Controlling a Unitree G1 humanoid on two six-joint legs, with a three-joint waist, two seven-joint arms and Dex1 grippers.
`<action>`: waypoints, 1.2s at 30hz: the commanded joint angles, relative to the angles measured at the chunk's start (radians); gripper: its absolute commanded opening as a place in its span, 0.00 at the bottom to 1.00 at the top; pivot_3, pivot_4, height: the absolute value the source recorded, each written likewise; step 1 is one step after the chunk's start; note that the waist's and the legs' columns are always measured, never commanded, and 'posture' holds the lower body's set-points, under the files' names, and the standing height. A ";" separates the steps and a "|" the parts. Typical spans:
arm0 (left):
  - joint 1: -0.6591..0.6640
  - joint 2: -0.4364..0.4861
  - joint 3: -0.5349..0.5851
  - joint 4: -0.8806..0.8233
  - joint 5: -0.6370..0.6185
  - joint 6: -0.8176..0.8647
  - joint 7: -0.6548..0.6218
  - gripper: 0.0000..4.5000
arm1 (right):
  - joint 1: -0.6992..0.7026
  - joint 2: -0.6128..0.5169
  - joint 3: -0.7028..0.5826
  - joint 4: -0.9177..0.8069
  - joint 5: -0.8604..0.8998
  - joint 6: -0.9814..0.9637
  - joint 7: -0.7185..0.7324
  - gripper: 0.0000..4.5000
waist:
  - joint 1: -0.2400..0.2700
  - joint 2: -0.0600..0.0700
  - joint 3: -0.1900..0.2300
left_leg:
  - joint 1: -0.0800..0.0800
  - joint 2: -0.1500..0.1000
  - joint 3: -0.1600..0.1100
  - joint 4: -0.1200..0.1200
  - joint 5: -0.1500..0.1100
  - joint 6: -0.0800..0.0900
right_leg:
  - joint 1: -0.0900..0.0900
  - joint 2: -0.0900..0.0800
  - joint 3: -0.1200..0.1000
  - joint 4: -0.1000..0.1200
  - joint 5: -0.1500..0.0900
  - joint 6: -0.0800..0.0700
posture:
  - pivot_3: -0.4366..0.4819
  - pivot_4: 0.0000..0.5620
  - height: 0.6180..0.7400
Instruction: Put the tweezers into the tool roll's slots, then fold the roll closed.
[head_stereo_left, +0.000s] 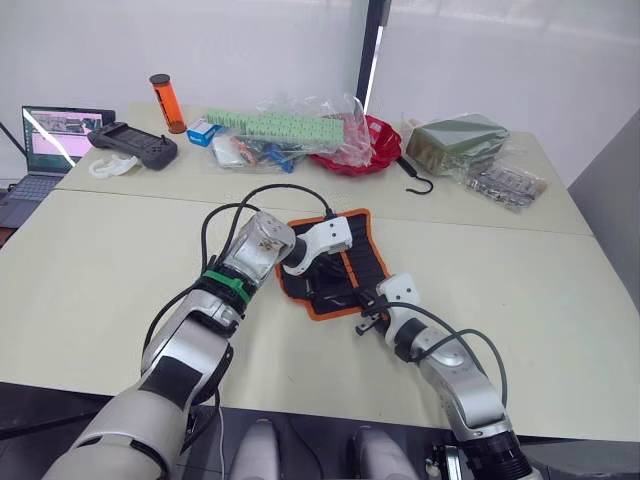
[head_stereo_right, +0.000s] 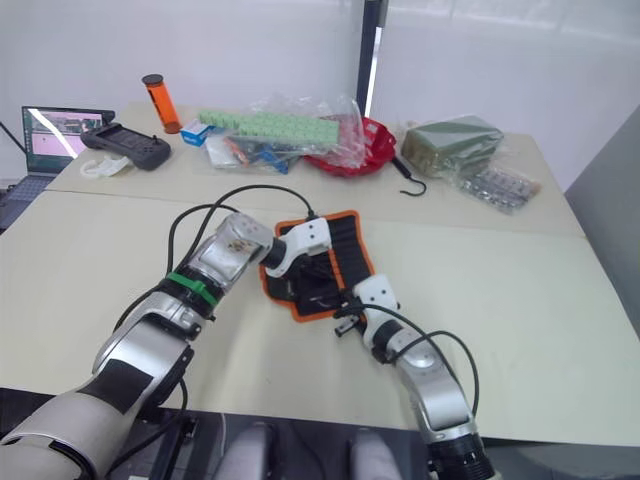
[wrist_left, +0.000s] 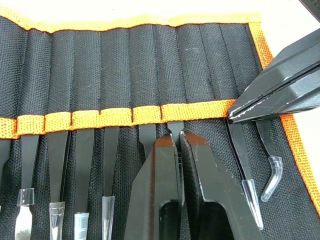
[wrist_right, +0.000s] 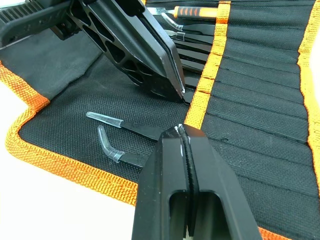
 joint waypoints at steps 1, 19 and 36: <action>-0.045 -0.013 0.027 -0.010 0.003 -0.020 0.021 0.01 | 0.026 -0.001 0.013 0.033 -0.007 0.040 -0.001 0.00 | 0.000 0.000 0.000 | 0.000 0.000 0.000 0.000 0.000 0.000 | 0.000 0.000 0.000 0.000 0.000 0.000 | 0.48 0.27 0.99; 0.065 0.257 0.197 -0.348 -0.100 0.243 -0.041 1.00 | 0.008 -0.014 -0.018 0.052 -0.002 -0.006 0.019 0.00 | -0.021 0.002 0.000 | 0.001 0.001 -0.002 -0.001 0.000 0.000 | 0.000 0.001 0.000 0.002 0.000 0.000 | 0.48 0.27 0.99; 0.533 0.457 0.775 -0.766 -0.319 0.337 0.262 1.00 | -0.027 -0.054 -0.033 0.117 -0.006 -0.052 0.058 0.00 | -0.007 0.004 0.001 | 0.001 0.001 -0.004 0.000 0.000 0.000 | 0.000 0.000 -0.001 0.002 0.000 0.000 | 0.48 0.27 0.99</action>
